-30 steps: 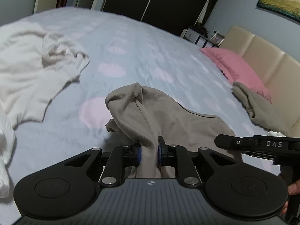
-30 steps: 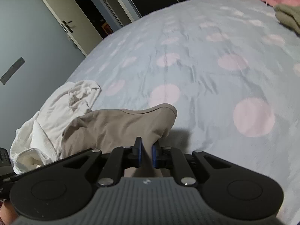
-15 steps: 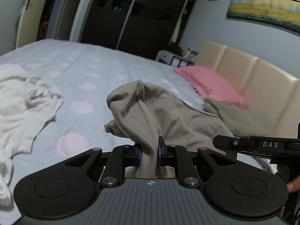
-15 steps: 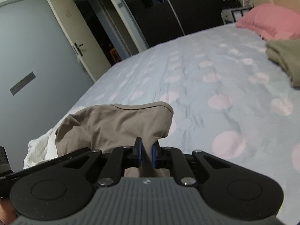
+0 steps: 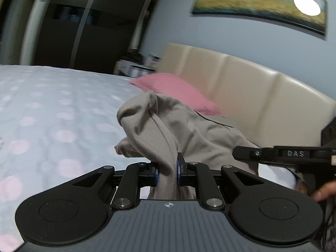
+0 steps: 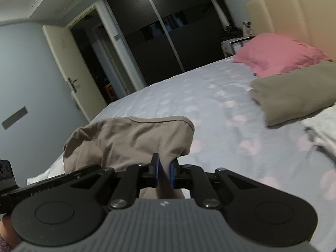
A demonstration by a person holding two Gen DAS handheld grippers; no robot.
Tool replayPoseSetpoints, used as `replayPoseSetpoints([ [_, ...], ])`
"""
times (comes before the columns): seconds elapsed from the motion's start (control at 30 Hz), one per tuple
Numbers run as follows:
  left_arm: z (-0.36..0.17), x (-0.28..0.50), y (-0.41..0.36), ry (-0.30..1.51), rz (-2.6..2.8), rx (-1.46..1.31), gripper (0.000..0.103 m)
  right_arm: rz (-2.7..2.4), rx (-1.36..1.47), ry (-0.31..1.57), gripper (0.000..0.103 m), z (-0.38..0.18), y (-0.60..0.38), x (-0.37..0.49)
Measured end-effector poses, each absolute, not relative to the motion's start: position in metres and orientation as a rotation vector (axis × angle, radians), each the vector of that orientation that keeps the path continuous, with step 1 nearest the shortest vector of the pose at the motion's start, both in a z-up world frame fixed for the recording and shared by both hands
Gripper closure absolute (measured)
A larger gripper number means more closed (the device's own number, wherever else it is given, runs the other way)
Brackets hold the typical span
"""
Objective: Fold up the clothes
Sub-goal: 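Lift the brown top with both tools and carry it toward the headboard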
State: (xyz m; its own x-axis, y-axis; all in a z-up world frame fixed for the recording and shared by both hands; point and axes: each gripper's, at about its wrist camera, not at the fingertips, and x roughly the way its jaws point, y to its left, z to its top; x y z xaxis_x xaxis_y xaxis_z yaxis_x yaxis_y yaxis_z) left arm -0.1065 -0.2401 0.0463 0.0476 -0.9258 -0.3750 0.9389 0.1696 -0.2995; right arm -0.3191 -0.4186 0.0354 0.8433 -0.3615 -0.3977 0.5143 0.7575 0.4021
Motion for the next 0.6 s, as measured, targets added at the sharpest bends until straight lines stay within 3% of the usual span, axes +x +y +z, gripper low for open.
replayPoseSetpoints([
  [0.6, 0.062, -0.252, -0.449, 0.554, -1.851, 0.205, 0.091, -0.674, 0.445, 0.352, 0.092, 0.103, -0.569, -0.52],
])
